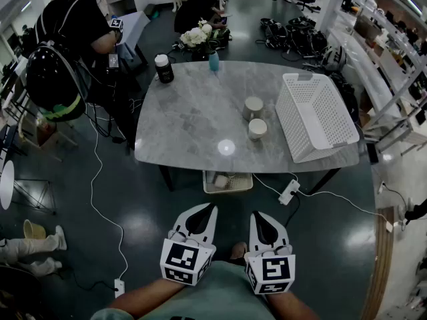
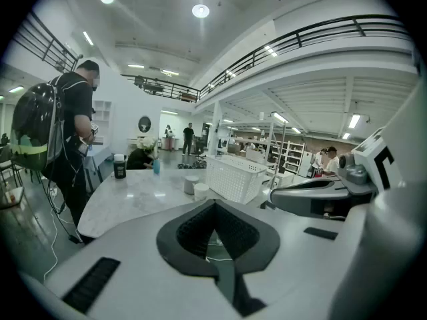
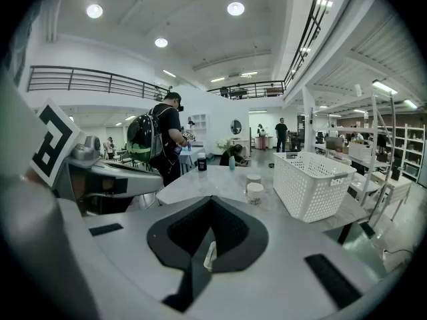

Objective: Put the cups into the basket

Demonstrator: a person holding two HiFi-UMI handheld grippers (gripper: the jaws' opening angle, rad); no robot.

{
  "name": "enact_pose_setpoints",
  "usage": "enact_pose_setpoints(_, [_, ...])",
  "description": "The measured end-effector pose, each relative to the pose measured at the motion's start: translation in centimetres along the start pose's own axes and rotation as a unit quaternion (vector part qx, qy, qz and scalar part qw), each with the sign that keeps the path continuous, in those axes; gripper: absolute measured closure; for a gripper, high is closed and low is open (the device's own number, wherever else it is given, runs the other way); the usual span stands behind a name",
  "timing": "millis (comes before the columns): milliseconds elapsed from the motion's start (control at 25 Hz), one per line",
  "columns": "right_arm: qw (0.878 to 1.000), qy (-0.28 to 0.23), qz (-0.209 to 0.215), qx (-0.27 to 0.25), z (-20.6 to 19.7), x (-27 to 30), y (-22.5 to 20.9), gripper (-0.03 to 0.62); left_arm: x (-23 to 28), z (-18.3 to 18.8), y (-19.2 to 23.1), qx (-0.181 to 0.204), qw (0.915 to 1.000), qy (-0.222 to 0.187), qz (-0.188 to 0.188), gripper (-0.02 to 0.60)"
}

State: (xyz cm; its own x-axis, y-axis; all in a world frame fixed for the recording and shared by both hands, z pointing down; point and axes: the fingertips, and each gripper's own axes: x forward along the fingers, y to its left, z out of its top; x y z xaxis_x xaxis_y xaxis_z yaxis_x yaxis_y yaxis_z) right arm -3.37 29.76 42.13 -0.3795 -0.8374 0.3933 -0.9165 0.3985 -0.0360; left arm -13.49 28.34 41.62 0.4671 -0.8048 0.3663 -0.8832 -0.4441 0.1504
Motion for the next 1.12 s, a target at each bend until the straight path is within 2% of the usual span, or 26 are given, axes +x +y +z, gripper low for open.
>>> enact_pose_setpoints(400, [1.000, 0.003, -0.004, 0.003, 0.0, 0.5, -0.4, 0.583, 0.4, -0.1, 0.6, -0.001, 1.0000, 0.002, 0.004, 0.580])
enact_pose_setpoints(680, [1.000, 0.006, -0.004, 0.017, -0.2, 1.0, 0.1, 0.583, -0.2, -0.3, 2.6, -0.011, 0.9998, -0.002, 0.019, 0.580])
enact_pose_setpoints(1120, [0.999, -0.009, -0.039, 0.031, 1.0, 1.8, 1.0, 0.582, -1.2, 0.2, 4.9, -0.007, 0.9999, -0.013, -0.003, 0.580])
